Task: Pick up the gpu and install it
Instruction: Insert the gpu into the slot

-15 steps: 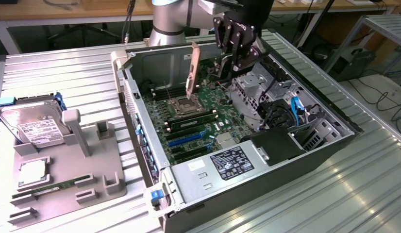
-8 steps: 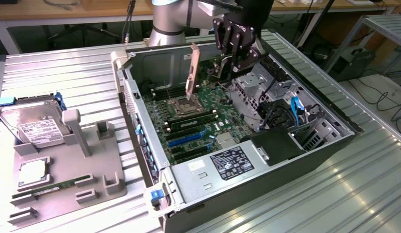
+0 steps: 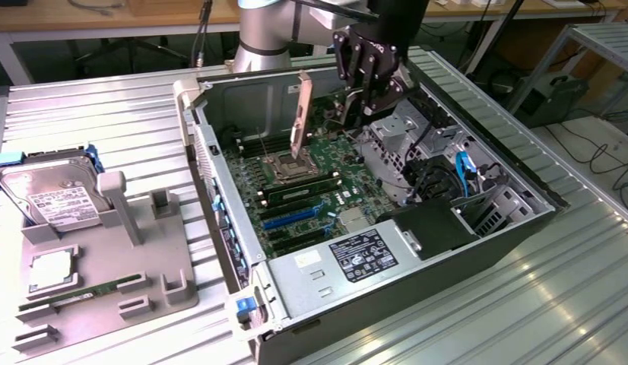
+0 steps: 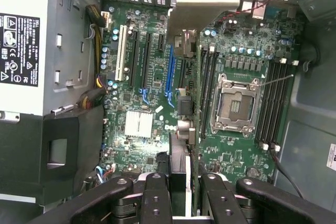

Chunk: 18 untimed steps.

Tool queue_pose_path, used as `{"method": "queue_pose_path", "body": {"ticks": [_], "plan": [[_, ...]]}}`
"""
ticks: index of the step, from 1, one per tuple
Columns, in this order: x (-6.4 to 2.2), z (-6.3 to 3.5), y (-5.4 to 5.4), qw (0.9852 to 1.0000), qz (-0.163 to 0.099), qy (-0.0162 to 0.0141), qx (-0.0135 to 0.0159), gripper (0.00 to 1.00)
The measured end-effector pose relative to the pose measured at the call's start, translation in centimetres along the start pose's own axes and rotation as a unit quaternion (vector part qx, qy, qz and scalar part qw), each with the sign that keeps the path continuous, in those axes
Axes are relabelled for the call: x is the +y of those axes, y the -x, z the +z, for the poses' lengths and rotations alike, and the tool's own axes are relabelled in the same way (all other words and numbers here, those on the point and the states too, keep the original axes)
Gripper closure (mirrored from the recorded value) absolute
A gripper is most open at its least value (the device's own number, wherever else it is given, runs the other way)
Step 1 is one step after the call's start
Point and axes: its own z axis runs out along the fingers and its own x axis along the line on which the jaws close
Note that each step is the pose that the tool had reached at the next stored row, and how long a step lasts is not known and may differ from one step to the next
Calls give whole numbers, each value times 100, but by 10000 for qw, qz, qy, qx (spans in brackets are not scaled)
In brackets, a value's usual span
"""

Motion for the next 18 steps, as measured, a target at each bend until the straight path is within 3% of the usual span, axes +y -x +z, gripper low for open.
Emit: {"method": "queue_pose_path", "body": {"ticks": [7, 8, 9, 11, 12, 13, 15, 16, 17, 18], "plan": [[2, 47, 0, 10000, 0, 1, 0, 72], [3, 75, 2, 10000, -2, 4, 32, 72], [5, 104, 4, 9999, 2, 10, 110, 72], [10, 204, 8, 9992, 364, 14, 131, 72], [80, 258, 18, 9989, 444, 15, 135, 72], [224, 321, 47, 9989, 452, 16, 138, 72], [263, 406, 73, 9984, 541, 13, 146, 72], [341, 421, 83, 9984, 547, -16, 144, 72], [444, 473, 96, 9984, 548, -21, 145, 72], [491, 618, 104, 9984, 547, -21, 144, 72]]}}
